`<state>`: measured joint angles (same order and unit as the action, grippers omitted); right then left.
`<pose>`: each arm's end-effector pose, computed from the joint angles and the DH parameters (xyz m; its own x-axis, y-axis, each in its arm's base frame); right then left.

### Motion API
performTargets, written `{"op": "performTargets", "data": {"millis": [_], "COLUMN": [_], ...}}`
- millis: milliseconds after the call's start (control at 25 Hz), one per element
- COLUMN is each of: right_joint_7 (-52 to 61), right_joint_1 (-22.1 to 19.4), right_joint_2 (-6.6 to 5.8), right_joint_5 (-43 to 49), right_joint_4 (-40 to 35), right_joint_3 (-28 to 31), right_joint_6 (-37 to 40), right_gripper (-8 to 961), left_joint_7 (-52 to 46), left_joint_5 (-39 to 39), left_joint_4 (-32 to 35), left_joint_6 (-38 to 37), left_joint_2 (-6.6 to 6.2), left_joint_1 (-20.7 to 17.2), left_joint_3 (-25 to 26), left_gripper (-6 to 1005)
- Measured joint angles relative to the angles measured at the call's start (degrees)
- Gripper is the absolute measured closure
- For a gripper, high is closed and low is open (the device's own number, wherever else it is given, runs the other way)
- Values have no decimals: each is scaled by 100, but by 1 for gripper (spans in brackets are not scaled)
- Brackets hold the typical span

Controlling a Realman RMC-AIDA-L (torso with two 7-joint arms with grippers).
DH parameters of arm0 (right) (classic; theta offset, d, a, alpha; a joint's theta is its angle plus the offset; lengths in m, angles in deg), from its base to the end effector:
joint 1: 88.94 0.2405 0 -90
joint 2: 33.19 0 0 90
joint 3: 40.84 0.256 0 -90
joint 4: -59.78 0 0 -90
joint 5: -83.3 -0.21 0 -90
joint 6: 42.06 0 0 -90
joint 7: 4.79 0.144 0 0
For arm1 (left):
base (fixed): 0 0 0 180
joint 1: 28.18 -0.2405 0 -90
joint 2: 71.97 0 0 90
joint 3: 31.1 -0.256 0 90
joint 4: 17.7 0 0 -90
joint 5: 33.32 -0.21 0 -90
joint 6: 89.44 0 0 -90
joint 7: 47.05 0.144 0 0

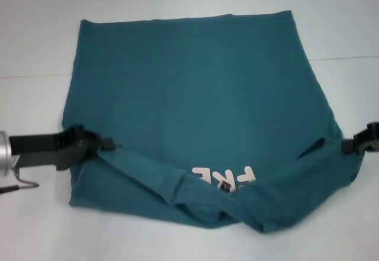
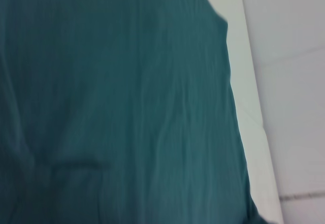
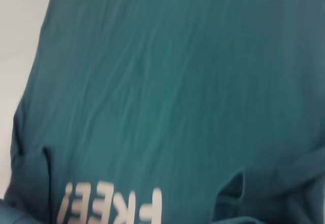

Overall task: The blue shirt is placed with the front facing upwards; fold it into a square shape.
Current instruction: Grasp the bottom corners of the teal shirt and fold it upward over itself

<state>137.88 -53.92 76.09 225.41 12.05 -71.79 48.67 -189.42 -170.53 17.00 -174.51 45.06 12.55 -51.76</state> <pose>0.3104 0.3589 0.1019 0.1538 -0.9233 -0.3518 -0.9839 -0.1102 -0.1409 -0.2690 0.3706 0.0166 -0.0417 0.9190 0.3920 0.9751 -0.0480 0.2163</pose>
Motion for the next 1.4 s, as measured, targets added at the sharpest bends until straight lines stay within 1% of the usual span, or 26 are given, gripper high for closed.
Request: {"op": "performTargets", "data": {"millis": [160, 320, 480, 600, 680, 720, 800, 920, 960, 1040, 1160, 1240, 1320, 1400], "right_joint_7": [131, 249, 315, 320, 262, 262, 219, 152, 146, 146, 146, 150, 159, 161], "right_joint_1": [108, 212, 310, 393, 537, 537, 599, 654, 664, 720, 868, 1021, 1158, 1316], "right_joint_2": [-3, -6, 55, 106, 110, 110, 111, 151, 163, 184, 187, 188, 193, 221], "right_joint_5": [-276, -565, -699, -812, -796, -796, -759, -748, -748, -747, -714, -538, -343, -146], "right_joint_4": [124, 165, 186, 332, 553, 553, 602, 613, 622, 722, 1070, 1325, 1501, 1644], "right_joint_3": [6, 9, 10, -38, -153, -153, -303, -683, -775, -1039, -1373, -1490, -1519, -1531], "right_joint_6": [-361, -729, -1198, -1553, -1933, -1933, -2252, -2955, -3079, -3438, -3920, -4232, -4459, -4697], "right_gripper": [936, 936, 937, 936, 936, 936, 936, 937, 937, 937, 937, 937, 937, 937], "left_joint_7": [-70, -88, -93, -100, -100, -100, -87, -54, -54, -48, -47, -46, -46, -44], "left_joint_5": [51, 55, 55, 56, 56, 56, 56, 56, 56, 56, 55, 44, 16, 14], "left_joint_4": [-67, -259, -300, -309, -312, -312, -314, -316, -316, -327, -413, -481, -525, -527], "left_joint_6": [504, 933, 1288, 1752, 2245, 2245, 2613, 2966, 2966, 3356, 3732, 3971, 4296, 4474], "left_joint_2": [6, -57, -68, -11, 74, 74, 113, 136, 136, 144, 162, 190, 245, 267], "left_joint_1": [204, 484, 756, 929, 1033, 1033, 1094, 1161, 1161, 1216, 1270, 1308, 1341, 1367], "left_joint_3": [-28, -35, -138, -414, -714, -714, -921, -1121, -1121, -1438, -1698, -1861, -2082, -2213], "left_gripper": [963, 963, 962, 962, 962, 962, 962, 962, 962, 962, 961, 961, 961, 961]}}
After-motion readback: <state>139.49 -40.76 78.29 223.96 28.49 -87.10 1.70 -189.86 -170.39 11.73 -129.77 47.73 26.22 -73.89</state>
